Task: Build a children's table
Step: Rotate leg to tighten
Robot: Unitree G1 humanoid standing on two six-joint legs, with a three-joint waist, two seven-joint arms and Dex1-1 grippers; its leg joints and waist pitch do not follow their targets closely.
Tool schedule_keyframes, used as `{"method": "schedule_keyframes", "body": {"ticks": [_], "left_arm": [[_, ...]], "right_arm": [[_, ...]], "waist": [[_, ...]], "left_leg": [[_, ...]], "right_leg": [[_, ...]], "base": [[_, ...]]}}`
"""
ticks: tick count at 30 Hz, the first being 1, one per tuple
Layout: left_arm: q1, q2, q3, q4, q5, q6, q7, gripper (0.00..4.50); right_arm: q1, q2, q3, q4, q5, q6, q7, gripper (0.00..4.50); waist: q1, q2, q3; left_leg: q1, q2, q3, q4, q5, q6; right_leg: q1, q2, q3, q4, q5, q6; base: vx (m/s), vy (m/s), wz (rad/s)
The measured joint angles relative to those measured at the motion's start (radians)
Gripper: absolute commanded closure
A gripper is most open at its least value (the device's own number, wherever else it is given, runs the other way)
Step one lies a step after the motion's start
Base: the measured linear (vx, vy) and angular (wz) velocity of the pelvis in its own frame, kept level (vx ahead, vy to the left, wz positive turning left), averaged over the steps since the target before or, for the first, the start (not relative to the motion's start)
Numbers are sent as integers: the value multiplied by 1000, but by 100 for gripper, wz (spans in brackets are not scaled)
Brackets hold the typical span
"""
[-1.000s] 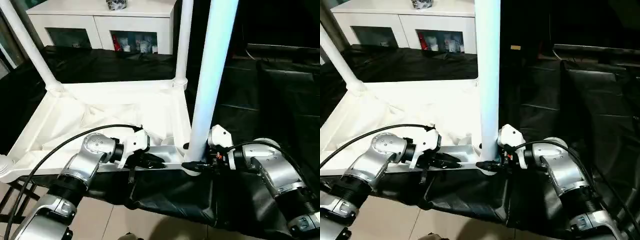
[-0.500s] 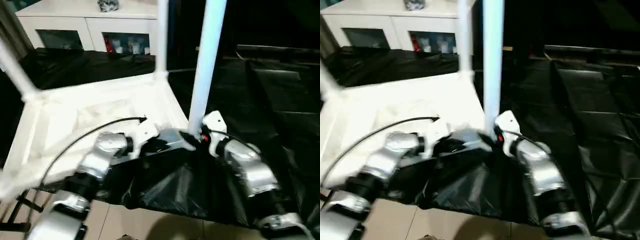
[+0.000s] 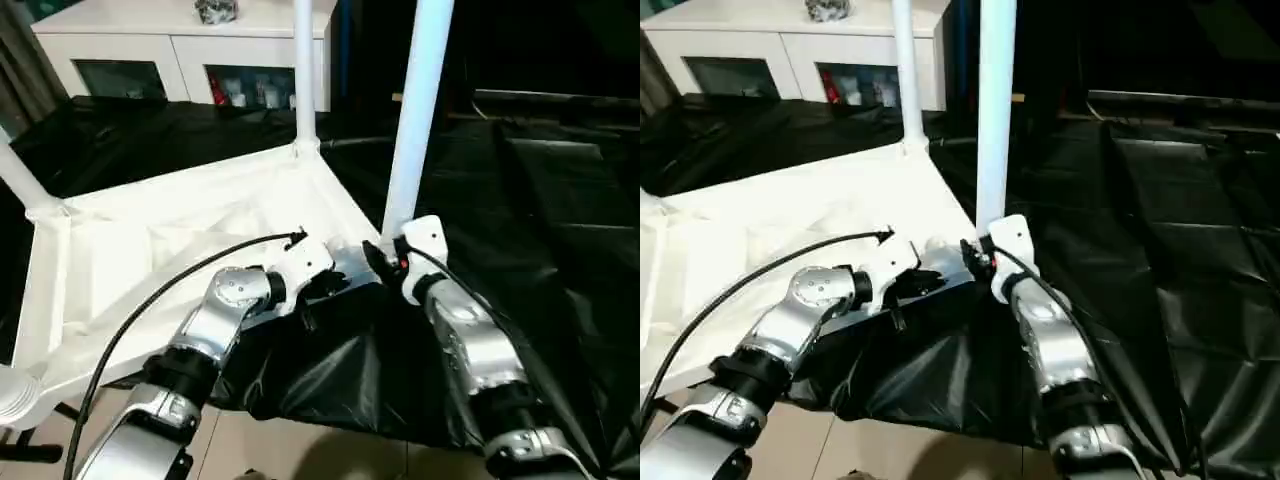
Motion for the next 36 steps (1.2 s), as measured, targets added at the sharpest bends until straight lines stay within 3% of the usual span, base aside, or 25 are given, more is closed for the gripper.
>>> {"method": "schedule_keyframes", "body": {"ticks": [6, 10, 14, 15, 18, 25, 26, 36], "left_arm": [[15, 46, 6, -24, -29, -21, -92, 450], [38, 98, 10, -57, -75, -23, -194, 450], [51, 125, 8, -69, -104, -26, -268, 450], [57, 136, 6, -78, -110, -26, -291, 450], [72, 158, 0, -103, -126, -18, -354, 450], [73, 177, -11, -106, -146, -16, -410, 450], [73, 179, -11, -106, -147, -16, -415, 450], [73, 189, -11, -106, -156, -8, -441, 450]], "right_arm": [[35, -128, 58, -56, 20, -29, 231, 58], [52, -226, 84, -94, 85, -32, 442, 58], [55, -255, 94, -105, 123, -32, 568, 58], [51, -271, 104, -107, 128, -32, 605, 83], [38, -321, 136, -109, 144, -34, 720, 99], [29, -351, 147, -107, 163, -30, 814, 142], [27, -355, 151, -107, 164, -27, 826, 166], [9, -348, 156, -105, 185, -14, 854, 231]], "waist": [[5, -1, 1], [6, -4, 3], [9, -5, 4], [10, -5, 4], [16, -5, 4], [34, -7, 5], [37, -7, 5], [38, -7, 5]], "left_leg": [[-1, 1, 0, -5, 0, 0], [-1, 2, 1, -5, 0, 0], [-1, 2, 1, -4, 0, 0], [-1, 2, 1, -4, 0, 0], [-1, 2, 1, -3, 0, 0], [-1, 2, 1, -3, 0, 1], [-1, 2, 1, -3, 0, 1], [-1, 2, 1, -2, 0, 1]], "right_leg": [[-2, 1, -2, 0, -2, 3], [-3, 1, -2, 0, -2, 3], [-2, 1, -2, 1, -2, 3], [-2, 1, -2, 1, -2, 3], [-2, 1, -2, 1, -2, 3], [-2, 1, -2, 2, -2, 3], [-2, 1, -2, 2, -2, 3], [-2, 1, -2, 2, -2, 3]], "base": [[0, 0, 0], [0, 0, 0], [0, 0, 0], [0, 0, 0], [0, 0, 0], [0, 0, 0], [0, 0, 0], [0, 0, 0]]}}
